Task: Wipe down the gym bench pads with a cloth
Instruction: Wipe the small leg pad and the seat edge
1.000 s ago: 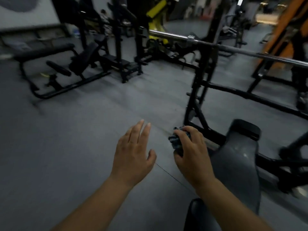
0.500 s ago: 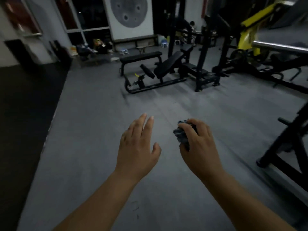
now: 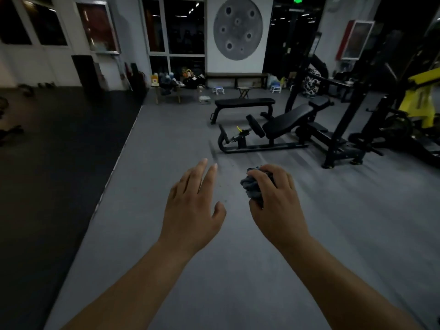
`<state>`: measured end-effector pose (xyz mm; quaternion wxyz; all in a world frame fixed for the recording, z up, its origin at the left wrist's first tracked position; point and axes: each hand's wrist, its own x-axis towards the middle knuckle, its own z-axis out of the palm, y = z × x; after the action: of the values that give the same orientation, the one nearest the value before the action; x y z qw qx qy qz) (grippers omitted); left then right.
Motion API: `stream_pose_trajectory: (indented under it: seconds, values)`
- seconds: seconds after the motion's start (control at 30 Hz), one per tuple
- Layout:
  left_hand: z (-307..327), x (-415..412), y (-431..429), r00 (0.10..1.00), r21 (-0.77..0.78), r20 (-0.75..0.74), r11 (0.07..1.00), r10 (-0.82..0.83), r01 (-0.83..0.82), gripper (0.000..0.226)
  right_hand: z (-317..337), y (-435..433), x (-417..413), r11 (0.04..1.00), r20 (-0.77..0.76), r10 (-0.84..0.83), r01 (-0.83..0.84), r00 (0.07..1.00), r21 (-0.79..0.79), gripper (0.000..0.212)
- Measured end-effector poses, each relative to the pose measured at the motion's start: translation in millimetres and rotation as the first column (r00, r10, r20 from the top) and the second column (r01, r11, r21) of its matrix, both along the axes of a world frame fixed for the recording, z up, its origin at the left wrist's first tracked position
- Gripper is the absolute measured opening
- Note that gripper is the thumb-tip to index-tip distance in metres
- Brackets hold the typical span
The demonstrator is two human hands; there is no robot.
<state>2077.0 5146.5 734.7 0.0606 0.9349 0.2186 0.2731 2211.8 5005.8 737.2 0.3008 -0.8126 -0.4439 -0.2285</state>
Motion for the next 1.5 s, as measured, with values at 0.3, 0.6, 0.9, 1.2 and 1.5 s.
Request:
stream_pose_trajectory:
  seconds: [0.3, 0.6, 0.9, 1.2, 1.5]
  values:
    - [-4, 110, 142, 0.999, 0.039, -0.009, 0.998, 0.041, -0.04, 0.077, -8, 150, 117, 0.998, 0.027, 0.033, -0.034, 0.999, 0.046, 0.048]
    - [16, 262, 316, 0.993, 0.052, -0.01, 0.992, 0.114, -0.113, 0.08, 8, 340, 274, 0.993, 0.008, 0.091, -0.092, 0.996, 0.073, 0.051]
    - [10, 374, 559, 0.995, 0.072, 0.025, 0.992, 0.1, -0.101, 0.078, 7, 579, 389, 0.992, 0.038, 0.117, -0.118, 0.992, 0.051, 0.05]
    - [36, 504, 763, 1.0, 0.077, -0.006, 0.997, -0.023, 0.023, 0.077, 26, 769, 502, 0.996, -0.013, 0.046, -0.045, 0.999, 0.079, 0.052]
    - [16, 691, 940, 0.998, 0.068, -0.03, 0.996, -0.053, 0.055, 0.077, 4, 949, 687, 0.993, -0.031, 0.013, -0.009, 0.999, 0.115, 0.052]
